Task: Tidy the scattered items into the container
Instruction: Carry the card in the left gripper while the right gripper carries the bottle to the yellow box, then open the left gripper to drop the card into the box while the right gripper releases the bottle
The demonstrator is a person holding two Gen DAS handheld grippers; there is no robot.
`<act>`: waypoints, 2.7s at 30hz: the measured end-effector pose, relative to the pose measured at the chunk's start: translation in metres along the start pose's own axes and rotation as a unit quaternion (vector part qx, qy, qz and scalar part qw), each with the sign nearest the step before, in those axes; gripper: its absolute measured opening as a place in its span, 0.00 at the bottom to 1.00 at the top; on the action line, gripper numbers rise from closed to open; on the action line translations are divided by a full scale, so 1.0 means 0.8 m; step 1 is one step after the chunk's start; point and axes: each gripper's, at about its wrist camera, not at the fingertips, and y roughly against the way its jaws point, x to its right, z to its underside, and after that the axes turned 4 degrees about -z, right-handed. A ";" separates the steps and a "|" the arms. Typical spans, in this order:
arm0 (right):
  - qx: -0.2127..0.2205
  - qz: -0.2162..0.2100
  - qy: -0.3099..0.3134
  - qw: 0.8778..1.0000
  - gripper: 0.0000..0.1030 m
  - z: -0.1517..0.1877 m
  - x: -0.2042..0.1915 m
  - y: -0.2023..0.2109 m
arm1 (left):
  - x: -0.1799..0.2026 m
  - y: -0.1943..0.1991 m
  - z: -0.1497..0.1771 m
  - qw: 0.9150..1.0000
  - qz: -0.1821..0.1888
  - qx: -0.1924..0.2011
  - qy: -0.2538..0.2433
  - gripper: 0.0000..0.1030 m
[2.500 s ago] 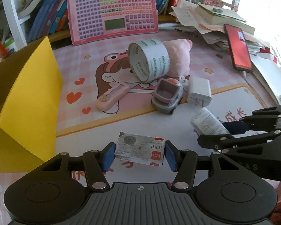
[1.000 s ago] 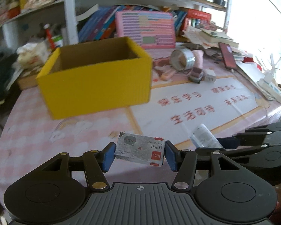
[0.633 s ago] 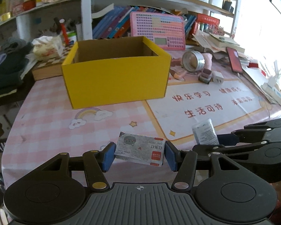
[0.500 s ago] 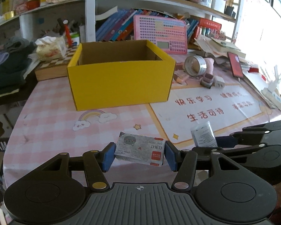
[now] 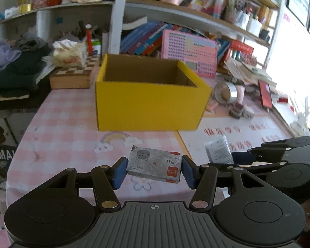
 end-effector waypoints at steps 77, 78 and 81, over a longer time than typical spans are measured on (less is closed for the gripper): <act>0.102 -0.010 0.023 0.994 0.50 -0.238 0.136 -0.062 | 0.015 -0.108 -0.215 0.985 -0.088 0.081 -0.128 0.79; 0.112 -0.005 0.019 0.994 0.50 -0.228 0.133 -0.049 | 0.015 -0.095 -0.206 0.985 -0.091 0.085 -0.121 0.79; 0.136 0.012 0.009 0.991 0.51 -0.197 0.126 -0.016 | 0.015 -0.067 -0.180 0.984 -0.101 0.093 -0.110 0.79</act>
